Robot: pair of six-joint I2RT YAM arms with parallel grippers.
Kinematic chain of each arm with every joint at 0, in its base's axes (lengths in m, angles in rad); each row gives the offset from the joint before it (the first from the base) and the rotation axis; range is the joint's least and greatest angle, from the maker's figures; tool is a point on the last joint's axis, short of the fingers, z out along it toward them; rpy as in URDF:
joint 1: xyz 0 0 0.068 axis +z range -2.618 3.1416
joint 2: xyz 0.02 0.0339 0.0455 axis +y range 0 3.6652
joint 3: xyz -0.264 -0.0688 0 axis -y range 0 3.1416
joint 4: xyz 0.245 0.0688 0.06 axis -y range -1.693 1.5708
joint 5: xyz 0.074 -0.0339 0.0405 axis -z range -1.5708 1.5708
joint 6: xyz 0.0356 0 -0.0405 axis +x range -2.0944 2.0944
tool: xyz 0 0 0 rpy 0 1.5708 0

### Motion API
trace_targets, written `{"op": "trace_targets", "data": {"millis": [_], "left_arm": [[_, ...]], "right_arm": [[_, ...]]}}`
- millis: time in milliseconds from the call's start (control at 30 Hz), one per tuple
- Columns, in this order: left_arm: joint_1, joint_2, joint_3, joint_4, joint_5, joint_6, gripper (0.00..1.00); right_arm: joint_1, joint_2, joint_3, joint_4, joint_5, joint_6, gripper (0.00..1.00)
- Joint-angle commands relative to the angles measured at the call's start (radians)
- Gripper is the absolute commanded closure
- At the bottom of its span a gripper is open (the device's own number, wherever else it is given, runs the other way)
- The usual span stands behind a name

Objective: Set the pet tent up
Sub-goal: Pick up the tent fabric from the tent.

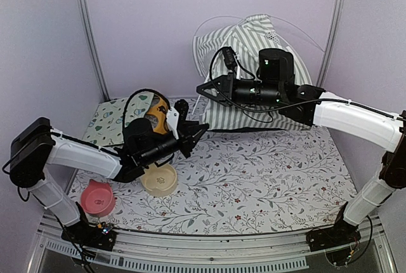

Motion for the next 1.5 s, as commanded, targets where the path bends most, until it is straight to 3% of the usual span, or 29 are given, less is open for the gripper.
{"op": "trace_targets", "data": {"millis": [0,400,1467], "left_arm": [[0.007,0.010,0.026,0.030,0.008,0.011,0.99],[-0.070,-0.076,-0.051,0.016,-0.141,0.121,1.00],[-0.069,-0.099,-0.048,-0.008,-0.154,0.113,1.00]], "right_arm": [[-0.019,-0.028,0.035,0.008,0.058,-0.029,1.00],[-0.023,-0.024,0.021,-0.051,0.311,-0.199,1.00],[-0.023,-0.021,-0.063,-0.035,0.237,-0.182,1.00]]}}
